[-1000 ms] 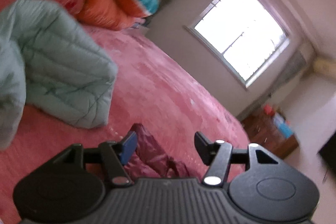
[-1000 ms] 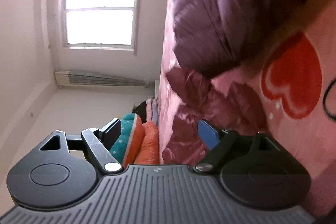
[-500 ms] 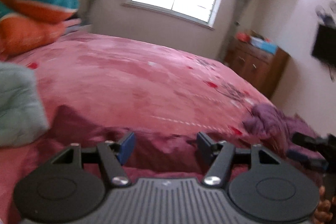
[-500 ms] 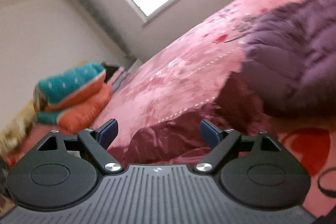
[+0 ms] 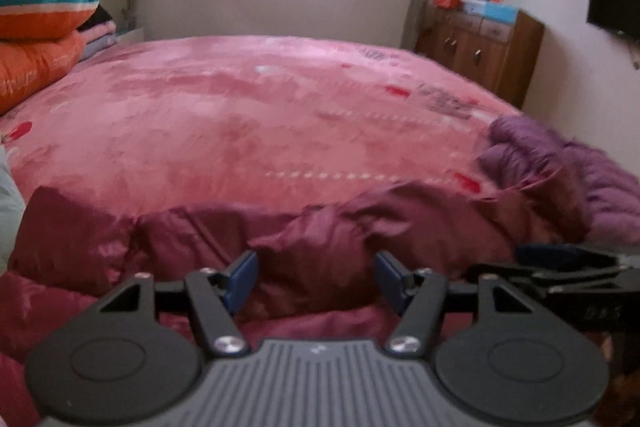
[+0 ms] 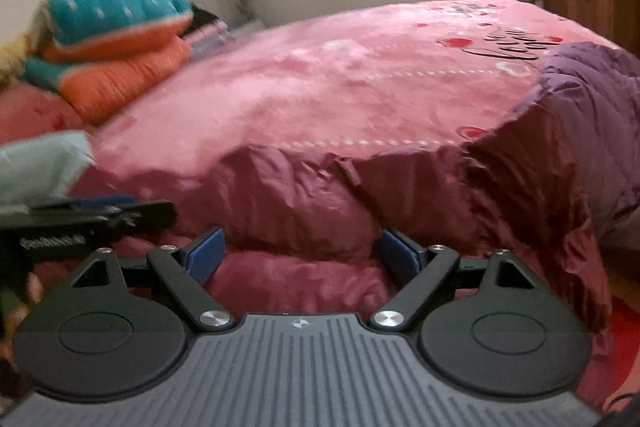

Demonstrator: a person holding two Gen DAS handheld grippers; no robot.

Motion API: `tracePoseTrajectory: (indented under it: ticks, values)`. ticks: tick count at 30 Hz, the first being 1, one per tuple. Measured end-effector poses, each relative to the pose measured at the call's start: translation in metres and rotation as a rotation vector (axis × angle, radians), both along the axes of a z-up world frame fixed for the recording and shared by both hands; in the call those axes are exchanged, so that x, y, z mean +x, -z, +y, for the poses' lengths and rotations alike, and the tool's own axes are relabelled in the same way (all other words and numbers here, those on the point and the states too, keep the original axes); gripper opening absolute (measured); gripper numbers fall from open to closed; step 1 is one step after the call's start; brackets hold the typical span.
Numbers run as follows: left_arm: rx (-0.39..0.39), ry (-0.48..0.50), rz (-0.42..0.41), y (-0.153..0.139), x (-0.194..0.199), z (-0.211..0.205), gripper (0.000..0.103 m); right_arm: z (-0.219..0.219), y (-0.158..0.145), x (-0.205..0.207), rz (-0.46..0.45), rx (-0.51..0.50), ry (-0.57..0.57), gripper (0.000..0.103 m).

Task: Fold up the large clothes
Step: 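Fold the held hem up over the jacket body with both grippers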

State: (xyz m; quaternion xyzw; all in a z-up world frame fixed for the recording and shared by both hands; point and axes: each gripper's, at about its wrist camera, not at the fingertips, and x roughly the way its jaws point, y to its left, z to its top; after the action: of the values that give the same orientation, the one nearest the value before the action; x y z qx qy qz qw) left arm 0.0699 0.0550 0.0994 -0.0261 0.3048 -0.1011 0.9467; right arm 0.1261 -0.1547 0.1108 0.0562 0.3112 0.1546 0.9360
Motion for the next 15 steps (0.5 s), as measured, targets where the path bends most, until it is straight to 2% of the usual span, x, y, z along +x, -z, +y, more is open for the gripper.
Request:
tracePoseTrajectory:
  ticks: [4, 8, 15]
  values:
    - [0.009, -0.043, 0.013, 0.012, 0.009, 0.015, 0.065, -0.012, 0.006, 0.006, 0.011, -0.029, 0.042, 0.103]
    - [0.036, -0.073, -0.009, 0.021, 0.012, 0.026, 0.066, -0.025, 0.013, 0.013, 0.031, -0.043, 0.113, 0.103]
    - [0.075, -0.089, -0.041, 0.035, 0.018, 0.037, 0.076, -0.043, 0.022, 0.012, 0.033, -0.043, 0.168, 0.103]
